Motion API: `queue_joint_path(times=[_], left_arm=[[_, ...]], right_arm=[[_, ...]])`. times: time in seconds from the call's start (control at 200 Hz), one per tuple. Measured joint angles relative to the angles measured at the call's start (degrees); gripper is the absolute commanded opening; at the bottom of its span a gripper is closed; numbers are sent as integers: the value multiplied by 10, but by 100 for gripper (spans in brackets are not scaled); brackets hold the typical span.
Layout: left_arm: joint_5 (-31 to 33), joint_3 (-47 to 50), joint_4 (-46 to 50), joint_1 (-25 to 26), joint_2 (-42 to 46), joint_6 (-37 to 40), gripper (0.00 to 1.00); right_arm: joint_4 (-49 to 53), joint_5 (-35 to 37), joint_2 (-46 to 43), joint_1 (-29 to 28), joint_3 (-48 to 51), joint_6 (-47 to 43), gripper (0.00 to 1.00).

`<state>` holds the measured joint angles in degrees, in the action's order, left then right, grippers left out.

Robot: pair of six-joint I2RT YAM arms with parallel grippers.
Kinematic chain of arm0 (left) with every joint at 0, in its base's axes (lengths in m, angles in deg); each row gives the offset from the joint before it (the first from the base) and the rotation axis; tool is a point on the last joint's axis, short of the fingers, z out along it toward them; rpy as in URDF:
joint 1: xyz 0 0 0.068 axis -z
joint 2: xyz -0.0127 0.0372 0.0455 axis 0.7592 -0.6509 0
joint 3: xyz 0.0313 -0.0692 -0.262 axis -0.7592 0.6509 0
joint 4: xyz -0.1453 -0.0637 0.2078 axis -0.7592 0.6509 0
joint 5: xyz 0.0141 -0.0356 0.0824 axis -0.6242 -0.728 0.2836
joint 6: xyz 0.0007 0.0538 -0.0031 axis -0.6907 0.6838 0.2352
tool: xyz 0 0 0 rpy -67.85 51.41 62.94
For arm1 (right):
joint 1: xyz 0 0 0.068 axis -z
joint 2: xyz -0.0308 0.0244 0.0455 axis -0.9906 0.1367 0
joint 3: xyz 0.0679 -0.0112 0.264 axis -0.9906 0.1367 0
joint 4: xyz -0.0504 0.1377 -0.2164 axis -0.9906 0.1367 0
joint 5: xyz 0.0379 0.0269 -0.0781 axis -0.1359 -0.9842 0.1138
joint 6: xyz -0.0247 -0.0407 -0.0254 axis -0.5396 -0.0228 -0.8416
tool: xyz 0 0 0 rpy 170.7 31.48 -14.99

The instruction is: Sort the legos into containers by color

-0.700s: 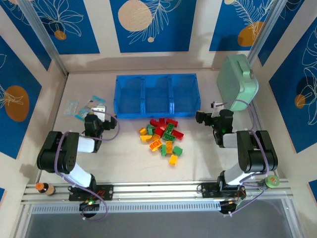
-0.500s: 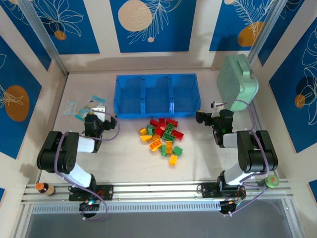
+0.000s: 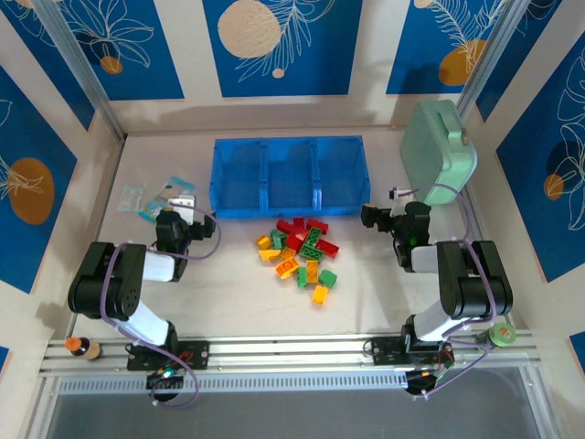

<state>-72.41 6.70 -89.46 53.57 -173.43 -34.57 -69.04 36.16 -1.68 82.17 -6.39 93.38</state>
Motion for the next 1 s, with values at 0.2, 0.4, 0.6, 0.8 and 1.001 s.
queue_joint_path(times=[0.2,0.4,0.6,0.8,1.001], left_arm=[[2,0,0,0,0,-1,100],[9,0,-5,0,0,-2,100],[70,-7,55,5,45,-7,100],[140,-155,290,16,148,-85,100],[93,-236,441,21,202,-173,100]], right_arm=[[0,0,0,0,0,0,99],[0,0,0,0,0,0,99],[71,-1,-50,-2,-12,-1,99],[226,8,-208,-58,-89,7,99],[444,26,-231,-42,-204,179,100]])
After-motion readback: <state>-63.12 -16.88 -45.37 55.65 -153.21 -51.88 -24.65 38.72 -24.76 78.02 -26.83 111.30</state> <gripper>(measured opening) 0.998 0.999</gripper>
